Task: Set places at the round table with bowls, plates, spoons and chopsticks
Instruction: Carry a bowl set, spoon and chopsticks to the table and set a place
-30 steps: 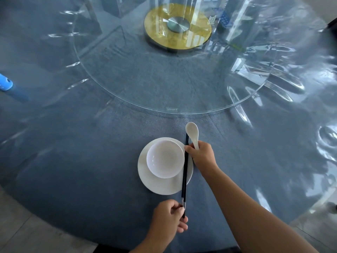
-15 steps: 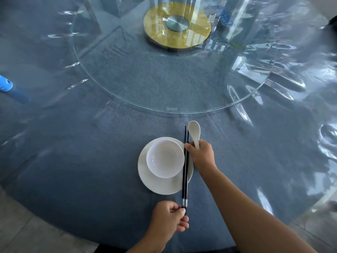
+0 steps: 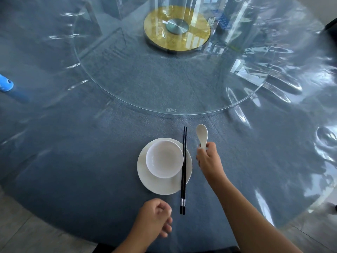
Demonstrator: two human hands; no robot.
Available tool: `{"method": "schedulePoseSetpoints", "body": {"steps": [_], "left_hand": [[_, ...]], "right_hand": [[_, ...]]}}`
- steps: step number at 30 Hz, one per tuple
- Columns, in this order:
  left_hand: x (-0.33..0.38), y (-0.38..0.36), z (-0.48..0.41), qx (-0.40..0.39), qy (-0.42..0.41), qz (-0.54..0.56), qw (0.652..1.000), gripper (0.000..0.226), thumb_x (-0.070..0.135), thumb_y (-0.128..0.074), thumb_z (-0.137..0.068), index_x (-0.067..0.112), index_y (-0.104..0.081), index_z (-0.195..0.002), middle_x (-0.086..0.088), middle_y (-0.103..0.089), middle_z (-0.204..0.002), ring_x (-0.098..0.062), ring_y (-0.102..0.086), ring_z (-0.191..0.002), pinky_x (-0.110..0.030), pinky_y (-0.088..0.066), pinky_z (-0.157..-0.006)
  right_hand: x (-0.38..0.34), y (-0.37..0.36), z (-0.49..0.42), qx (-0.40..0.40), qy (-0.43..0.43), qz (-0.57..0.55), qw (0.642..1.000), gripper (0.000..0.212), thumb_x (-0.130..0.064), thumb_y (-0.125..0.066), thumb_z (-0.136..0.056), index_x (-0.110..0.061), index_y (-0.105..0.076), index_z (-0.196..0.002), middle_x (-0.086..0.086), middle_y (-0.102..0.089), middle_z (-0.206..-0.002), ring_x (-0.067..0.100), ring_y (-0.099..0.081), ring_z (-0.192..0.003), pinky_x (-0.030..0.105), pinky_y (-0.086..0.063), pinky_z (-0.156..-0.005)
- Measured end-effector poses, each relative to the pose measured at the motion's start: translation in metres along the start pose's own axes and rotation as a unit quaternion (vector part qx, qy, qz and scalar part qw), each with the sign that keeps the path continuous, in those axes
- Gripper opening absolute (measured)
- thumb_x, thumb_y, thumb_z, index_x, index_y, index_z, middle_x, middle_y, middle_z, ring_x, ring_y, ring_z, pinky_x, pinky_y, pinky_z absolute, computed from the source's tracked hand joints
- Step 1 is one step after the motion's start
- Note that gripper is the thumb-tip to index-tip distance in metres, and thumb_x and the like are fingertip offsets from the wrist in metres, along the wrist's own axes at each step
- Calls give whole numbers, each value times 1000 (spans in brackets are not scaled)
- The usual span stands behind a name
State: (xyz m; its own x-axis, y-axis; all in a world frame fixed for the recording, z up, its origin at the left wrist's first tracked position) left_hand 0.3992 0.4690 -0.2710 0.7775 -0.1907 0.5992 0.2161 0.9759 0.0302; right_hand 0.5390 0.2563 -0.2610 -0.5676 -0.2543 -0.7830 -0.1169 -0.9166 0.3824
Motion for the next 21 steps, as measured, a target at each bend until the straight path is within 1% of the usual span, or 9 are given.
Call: {"method": "schedulePoseSetpoints", "body": {"steps": [2, 4, 7, 9, 12, 14, 16, 19, 21], "left_hand": [[11, 25, -3, 47, -38, 0, 998, 13, 8, -59, -96, 1, -64, -86, -6, -66, -58, -22, -62, -48, -30, -50, -44], [27, 52, -10, 107, -86, -4, 991, 15, 6, -58, -97, 3, -65, -84, -4, -63, -56, -20, -60, -46, -31, -50, -43], [53, 82, -21, 162, -135, 32, 977, 10, 5, -56, -97, 10, -65, -98, -7, -68, -73, -24, -68, -53, -36, -57, -47], [69, 89, -29, 152, -152, 53, 975, 18, 7, -56, -99, 18, -62, -112, -9, -66, -97, -27, -75, -64, -38, -60, -52], [88, 87, -38, 105, -155, 56, 981, 28, 13, -55, -102, 29, -57, -125, -6, -63, -112, -27, -77, -78, -38, -62, -57], [92, 81, -42, 75, -139, 72, 985, 35, 14, -54, -102, 29, -55, -133, -8, -63, -117, -29, -76, -87, -38, -63, -59], [92, 76, -44, 48, -125, 95, 986, 37, 14, -53, -103, 28, -55, -137, -10, -65, -119, -32, -74, -96, -41, -64, -62], [93, 72, -45, 20, -125, 120, 985, 33, 13, -52, -104, 31, -60, -130, -7, -69, -115, -31, -75, -94, -43, -64, -64], [92, 71, -47, 9, -128, 126, 984, 32, 13, -53, -103, 36, -64, -122, -2, -72, -108, -28, -76, -90, -43, -64, -65]], "right_hand": [[-4, 7, 5, -27, 7, -9, 1000, 9, -14, -41, -88, -17, -45, -95, 3, -57, -74, 16, -46, -62, 35, -38, -56], [-10, 13, 11, -55, 20, -18, 998, 14, -4, -40, -87, -12, -47, -96, 5, -60, -72, 12, -44, -54, 26, -36, -50], [-21, 17, 18, -107, 61, -27, 992, 14, -2, -49, -94, -9, -61, -96, 1, -62, -65, 10, -45, -49, 22, -37, -43], [-26, 16, 23, -133, 92, -23, 986, 16, -5, -59, -95, -13, -72, -91, -3, -55, -56, 10, -47, -47, 23, -40, -44], [-27, 10, 27, -160, 95, -40, 982, 17, -5, -64, -93, -14, -77, -89, 2, -53, -56, 14, -47, -49, 25, -40, -44], [-25, 5, 26, -175, 83, -47, 980, 14, -2, -66, -91, -11, -75, -97, 5, -54, -60, 15, -46, -48, 24, -38, -43], [-25, 1, 23, -182, 73, -32, 980, 21, -3, -69, -89, -11, -67, -108, 6, -57, -63, 14, -49, -49, 23, -39, -44], [-25, -5, 18, -195, 62, -1, 979, 31, -5, -72, -86, -18, -59, -112, 1, -60, -63, 13, -50, -50, 21, -40, -45], [-24, -10, 15, -214, 67, 28, 974, 24, -5, -72, -87, -15, -63, -106, 0, -58, -61, 11, -48, -48, 21, -39, -45]]}}
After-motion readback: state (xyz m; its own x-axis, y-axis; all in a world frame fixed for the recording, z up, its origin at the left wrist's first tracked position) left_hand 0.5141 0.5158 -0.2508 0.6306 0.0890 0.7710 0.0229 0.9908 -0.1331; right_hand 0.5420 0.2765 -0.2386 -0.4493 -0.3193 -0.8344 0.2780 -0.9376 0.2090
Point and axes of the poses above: each hand's wrist, its own z-axis away from the middle knuckle, its own y-axis out of the back of the hand, x = y × z, the point moved 7 cm from there along -z, towards the middle knuckle
